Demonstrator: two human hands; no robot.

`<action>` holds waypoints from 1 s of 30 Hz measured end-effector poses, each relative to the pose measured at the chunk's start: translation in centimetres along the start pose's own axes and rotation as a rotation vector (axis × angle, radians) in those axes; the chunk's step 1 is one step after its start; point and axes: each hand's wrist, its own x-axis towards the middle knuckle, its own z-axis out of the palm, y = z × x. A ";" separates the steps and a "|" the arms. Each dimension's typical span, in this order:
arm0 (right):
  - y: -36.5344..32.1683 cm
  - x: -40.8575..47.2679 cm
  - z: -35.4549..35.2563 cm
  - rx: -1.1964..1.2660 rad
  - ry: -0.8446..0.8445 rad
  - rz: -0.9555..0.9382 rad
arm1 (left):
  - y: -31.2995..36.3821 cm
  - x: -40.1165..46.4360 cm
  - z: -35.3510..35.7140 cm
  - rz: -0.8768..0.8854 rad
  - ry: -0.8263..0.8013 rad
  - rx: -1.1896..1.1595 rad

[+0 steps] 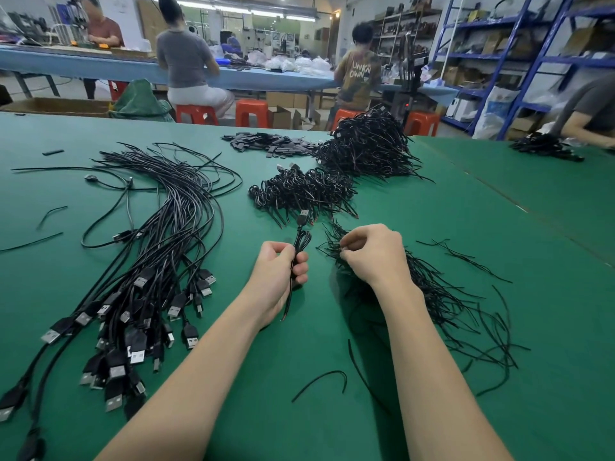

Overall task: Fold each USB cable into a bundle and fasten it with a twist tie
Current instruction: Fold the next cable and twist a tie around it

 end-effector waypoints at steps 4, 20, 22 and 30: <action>-0.2 0.0 -0.4 0.039 0.038 -0.001 | 0.0 0.1 0.0 -0.004 -0.004 -0.001; -2.1 -0.3 -1.9 0.851 0.037 0.009 | -0.1 0.5 -0.1 -0.003 0.010 -0.029; -2.7 -0.4 -1.8 0.987 0.060 0.000 | 0.1 0.6 0.1 0.017 0.024 -0.018; -4.5 -1.0 1.9 0.842 0.101 -0.082 | 1.0 0.8 0.4 0.141 0.057 0.096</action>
